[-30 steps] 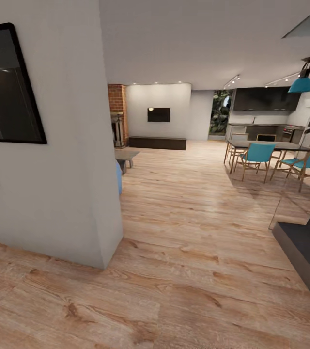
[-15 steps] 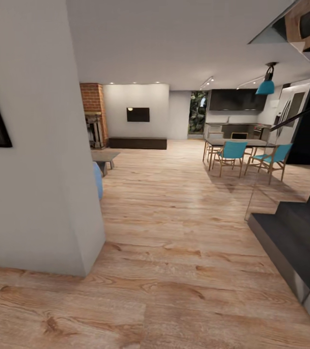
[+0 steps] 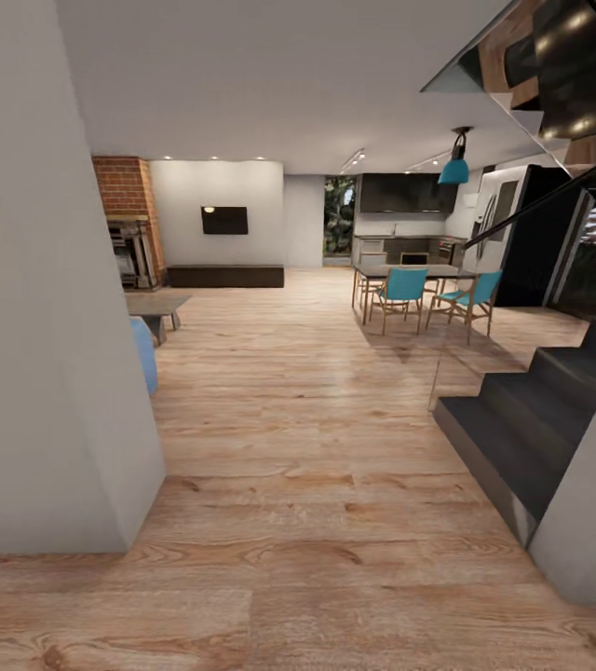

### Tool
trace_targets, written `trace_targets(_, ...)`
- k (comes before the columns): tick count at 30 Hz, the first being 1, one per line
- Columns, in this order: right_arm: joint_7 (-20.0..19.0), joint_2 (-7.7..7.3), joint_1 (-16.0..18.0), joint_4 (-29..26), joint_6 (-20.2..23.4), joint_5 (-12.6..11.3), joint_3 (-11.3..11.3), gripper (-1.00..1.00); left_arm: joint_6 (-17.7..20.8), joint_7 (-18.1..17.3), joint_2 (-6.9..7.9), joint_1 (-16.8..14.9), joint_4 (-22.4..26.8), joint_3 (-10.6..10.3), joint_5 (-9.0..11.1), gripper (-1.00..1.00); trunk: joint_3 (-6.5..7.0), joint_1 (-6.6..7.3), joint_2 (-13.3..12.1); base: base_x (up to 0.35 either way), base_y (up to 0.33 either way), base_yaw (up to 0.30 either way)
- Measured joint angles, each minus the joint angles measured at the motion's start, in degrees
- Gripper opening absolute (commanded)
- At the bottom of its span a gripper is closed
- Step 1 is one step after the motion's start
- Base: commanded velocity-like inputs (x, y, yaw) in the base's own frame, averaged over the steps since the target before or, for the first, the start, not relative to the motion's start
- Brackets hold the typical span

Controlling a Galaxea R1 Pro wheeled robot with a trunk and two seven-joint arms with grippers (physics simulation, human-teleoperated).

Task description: Pick up the two gym shoes and the two sandals from the corridor floor and place them onto the hallstand (shoe rack) in the corridor, making sure they are on the rack and not on the floor. Arrange them so the two gym shoes are next to each other and the two sandals are next to each other.

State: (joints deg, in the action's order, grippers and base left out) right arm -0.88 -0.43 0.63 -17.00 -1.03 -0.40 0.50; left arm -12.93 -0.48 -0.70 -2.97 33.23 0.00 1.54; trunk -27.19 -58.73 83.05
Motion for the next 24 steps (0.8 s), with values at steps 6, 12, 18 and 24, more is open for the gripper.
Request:
trace_targets(6,0.0,-0.05,0.01,0.0,0.0,0.0,0.04,1.0,0.0,0.01,0.0,0.0,0.0,0.0,-0.02,1.0,0.0,0.0,0.0,0.0,0.0,-0.296)
trace_targets(12,0.0,-0.09,-0.02,0.0,0.0,0.0,0.05,1.0,0.0,0.02,0.0,0.01,0.0,0.0,-0.03,1.0,0.0,0.0,0.0,0.0,0.0,-0.299)
trace_targets(18,0.0,-0.1,0.0,0.0,0.0,0.0,0.05,1.0,0.0,0.0,0.0,0.02,0.0,-0.02,-0.03,1.0,0.0,0.0,0.0,0.0,0.0,-0.3)
trace_targets(24,0.0,-0.1,-0.01,0.0,0.0,0.0,0.05,1.0,0.0,0.0,0.0,0.0,0.0,-0.01,-0.03,1.0,0.0,0.0,0.0,0.0,0.0,-0.3)
